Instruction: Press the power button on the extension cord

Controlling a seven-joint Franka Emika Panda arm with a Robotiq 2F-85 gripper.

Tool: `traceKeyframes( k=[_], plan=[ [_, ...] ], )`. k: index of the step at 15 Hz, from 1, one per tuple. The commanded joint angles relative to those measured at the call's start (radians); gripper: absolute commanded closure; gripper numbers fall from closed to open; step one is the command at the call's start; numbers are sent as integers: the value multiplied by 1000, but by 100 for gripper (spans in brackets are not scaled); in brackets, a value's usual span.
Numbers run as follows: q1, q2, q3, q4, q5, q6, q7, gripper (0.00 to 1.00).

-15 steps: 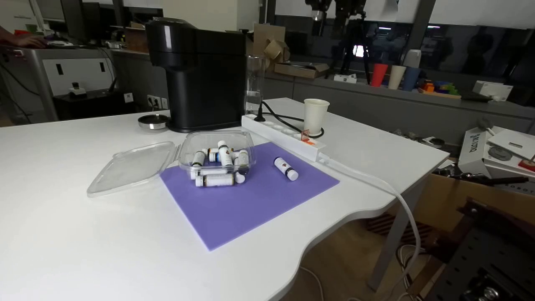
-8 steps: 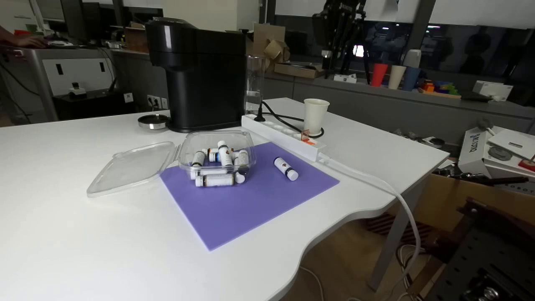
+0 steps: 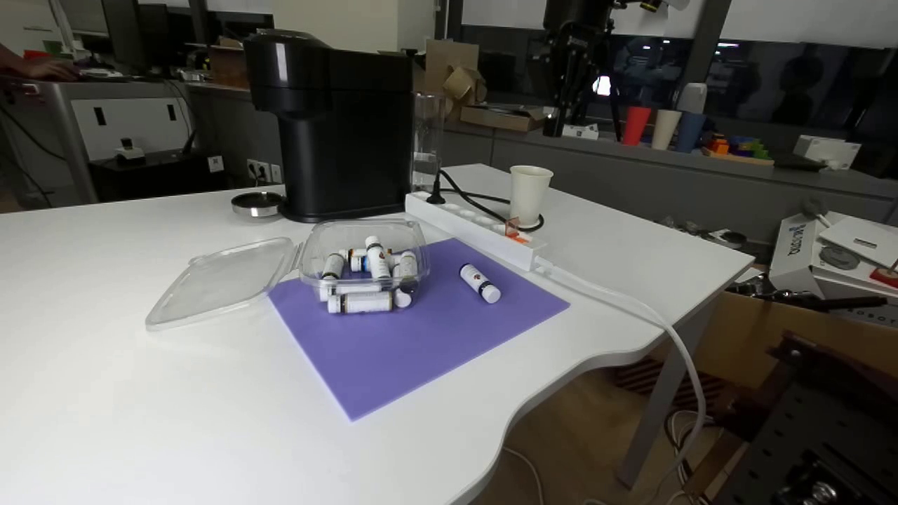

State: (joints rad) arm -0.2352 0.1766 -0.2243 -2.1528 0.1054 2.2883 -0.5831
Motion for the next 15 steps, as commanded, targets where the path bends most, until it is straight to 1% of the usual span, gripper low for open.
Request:
traceKeyframes(
  k=[1, 6, 9, 12, 15],
  plan=[
    [-22, 2, 21, 7, -5, -3, 4, 100],
    [-25, 4, 27, 5, -7, -3, 4, 100],
    [-22, 34, 27, 9, -32, 38, 21, 100],
    [-31, 92, 27, 24, -43, 114, 13, 100],
    [-46, 146, 36, 36, -65, 151, -3, 100]
  ],
)
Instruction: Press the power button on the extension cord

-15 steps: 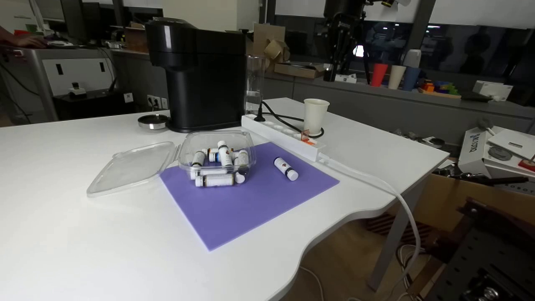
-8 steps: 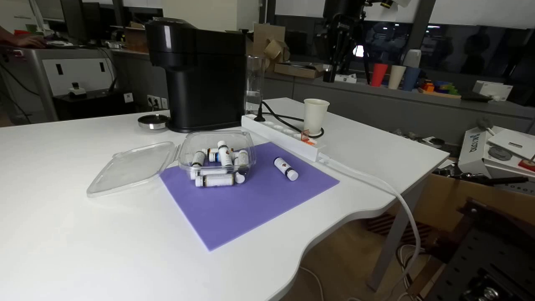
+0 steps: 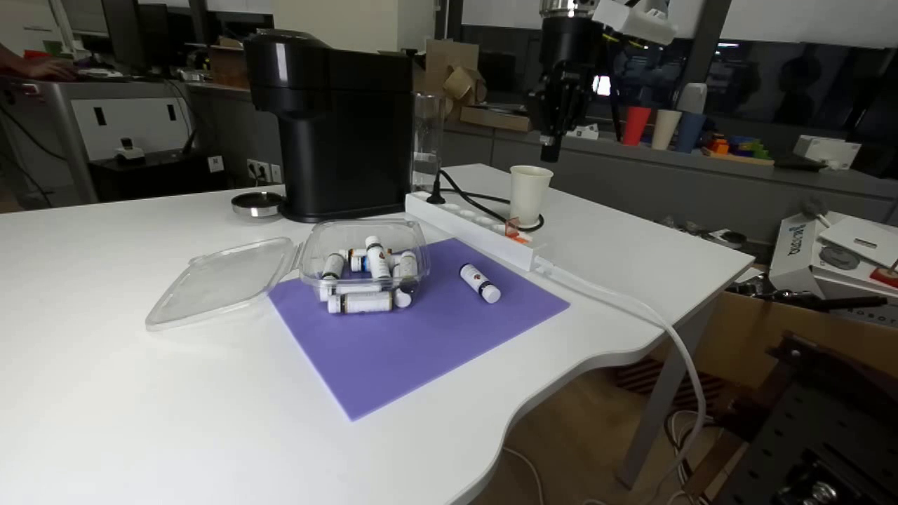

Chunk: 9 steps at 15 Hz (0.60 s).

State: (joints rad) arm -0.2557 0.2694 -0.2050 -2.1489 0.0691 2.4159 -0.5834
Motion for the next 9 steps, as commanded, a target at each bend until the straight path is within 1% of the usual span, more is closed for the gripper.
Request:
traceKeyframes(
  k=[1, 6, 9],
  plan=[
    [-30, 69, 20, 34, -37, 31, -4, 100],
    [-49, 134, 39, 46, -57, 85, 4, 100],
    [-55, 165, 50, 68, -79, 81, -1, 100]
  ],
)
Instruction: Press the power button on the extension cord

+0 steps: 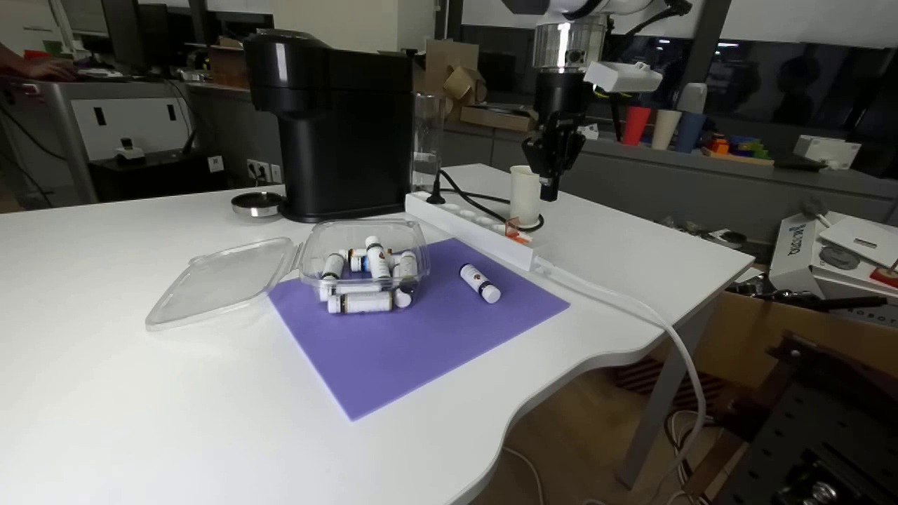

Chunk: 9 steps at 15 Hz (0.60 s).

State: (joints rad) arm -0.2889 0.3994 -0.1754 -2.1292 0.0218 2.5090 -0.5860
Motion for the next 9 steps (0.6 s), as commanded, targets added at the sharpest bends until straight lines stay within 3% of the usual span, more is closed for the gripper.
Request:
traceKeyframes(
  k=[1, 9],
  plan=[
    [-23, 44, 26, 57, -37, -20, -1, 100],
    [-28, 105, 56, 96, -69, -33, -10, 100]
  ],
)
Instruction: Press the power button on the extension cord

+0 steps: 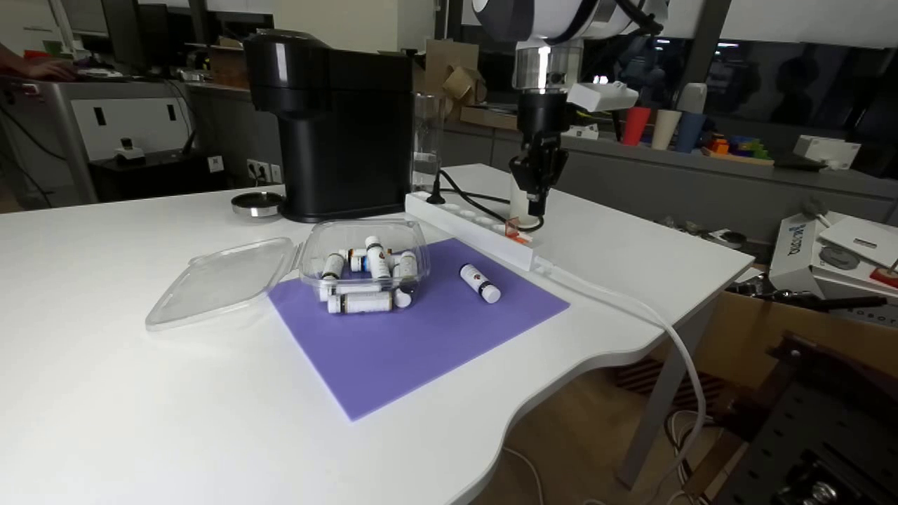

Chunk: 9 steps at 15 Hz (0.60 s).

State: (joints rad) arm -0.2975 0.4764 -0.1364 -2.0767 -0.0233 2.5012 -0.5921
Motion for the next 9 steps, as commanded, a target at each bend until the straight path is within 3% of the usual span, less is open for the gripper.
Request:
traceKeyframes(
  k=[1, 9],
  plan=[
    [-21, 36, 18, 49, -25, -27, -5, 100],
    [-30, 88, 34, 98, -34, -33, -9, 100]
  ],
)
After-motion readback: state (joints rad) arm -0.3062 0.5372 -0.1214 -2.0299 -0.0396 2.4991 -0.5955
